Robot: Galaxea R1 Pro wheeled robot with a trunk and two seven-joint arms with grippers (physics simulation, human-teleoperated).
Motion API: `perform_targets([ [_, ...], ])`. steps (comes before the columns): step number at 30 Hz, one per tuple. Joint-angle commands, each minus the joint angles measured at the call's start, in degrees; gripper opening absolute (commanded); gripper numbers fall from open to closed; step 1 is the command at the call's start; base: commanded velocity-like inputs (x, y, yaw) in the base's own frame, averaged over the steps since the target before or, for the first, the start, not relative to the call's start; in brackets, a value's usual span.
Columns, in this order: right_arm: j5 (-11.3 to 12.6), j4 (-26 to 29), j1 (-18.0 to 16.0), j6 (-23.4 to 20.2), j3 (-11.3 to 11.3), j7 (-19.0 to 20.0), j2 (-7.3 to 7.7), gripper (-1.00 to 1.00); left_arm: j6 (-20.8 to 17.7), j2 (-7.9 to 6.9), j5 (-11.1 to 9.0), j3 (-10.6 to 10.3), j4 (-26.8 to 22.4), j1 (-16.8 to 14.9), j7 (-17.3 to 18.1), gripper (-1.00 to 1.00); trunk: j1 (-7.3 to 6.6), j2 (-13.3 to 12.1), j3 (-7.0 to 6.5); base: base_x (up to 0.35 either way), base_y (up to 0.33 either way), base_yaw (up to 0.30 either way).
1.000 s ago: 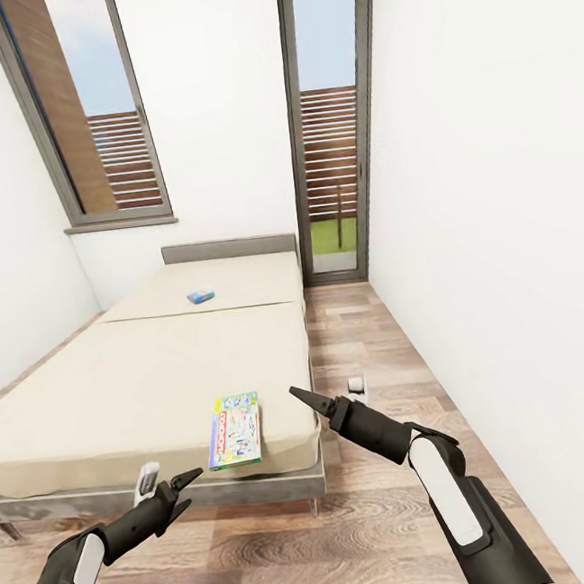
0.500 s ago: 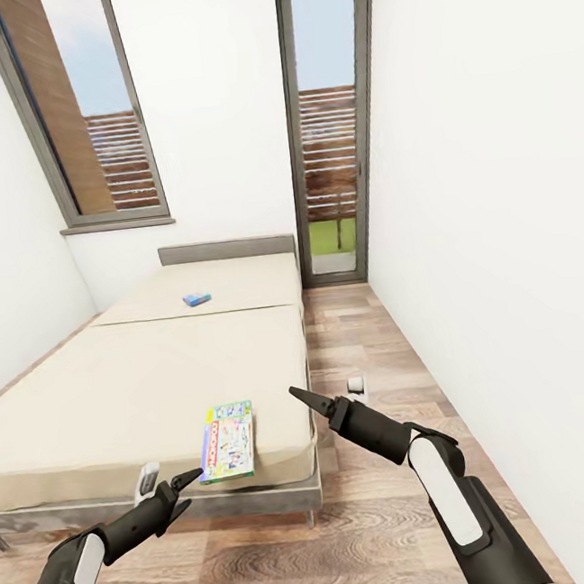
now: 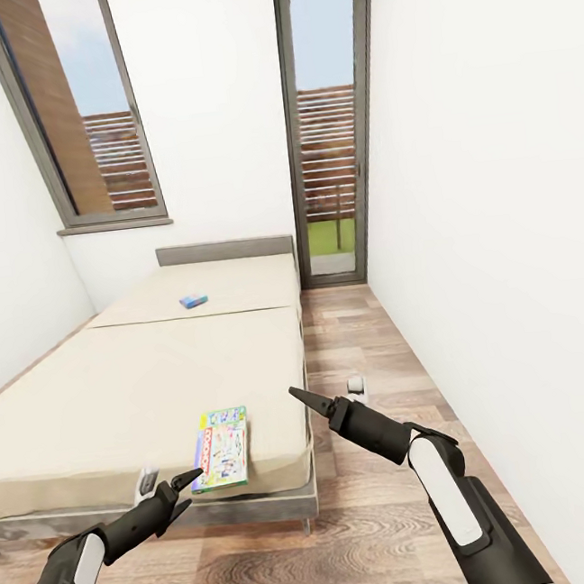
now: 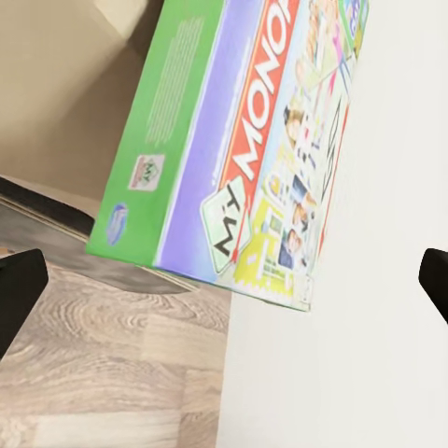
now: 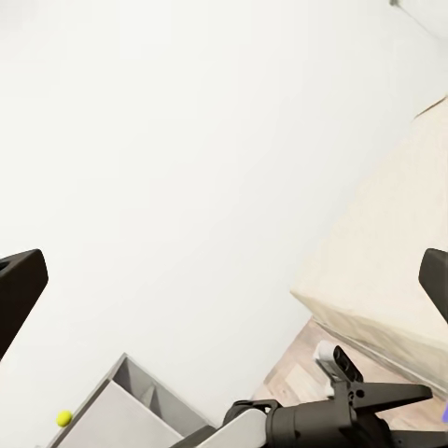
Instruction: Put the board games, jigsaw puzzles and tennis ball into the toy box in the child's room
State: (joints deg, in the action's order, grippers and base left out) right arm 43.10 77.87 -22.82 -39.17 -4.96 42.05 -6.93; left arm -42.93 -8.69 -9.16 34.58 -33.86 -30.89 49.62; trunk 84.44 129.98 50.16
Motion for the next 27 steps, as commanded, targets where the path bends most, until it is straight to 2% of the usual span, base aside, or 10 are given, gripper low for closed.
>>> perform_targets([
  [1,0.32,0.0,-0.03,-0.38,0.04,-0.04,-0.02,1.0,-0.31,0.02,-0.07,0.14,0.02,-0.04,0.11,1.0,-0.01,0.02,0.06,0.009,-0.007,0.0],
  [27,0.23,-0.01,-0.03,-0.29,0.04,-0.04,-0.02,1.0,-0.31,0.06,-0.07,0.14,0.02,-0.04,0.08,1.0,-0.01,0.02,0.06,0.04,-0.001,0.0],
])
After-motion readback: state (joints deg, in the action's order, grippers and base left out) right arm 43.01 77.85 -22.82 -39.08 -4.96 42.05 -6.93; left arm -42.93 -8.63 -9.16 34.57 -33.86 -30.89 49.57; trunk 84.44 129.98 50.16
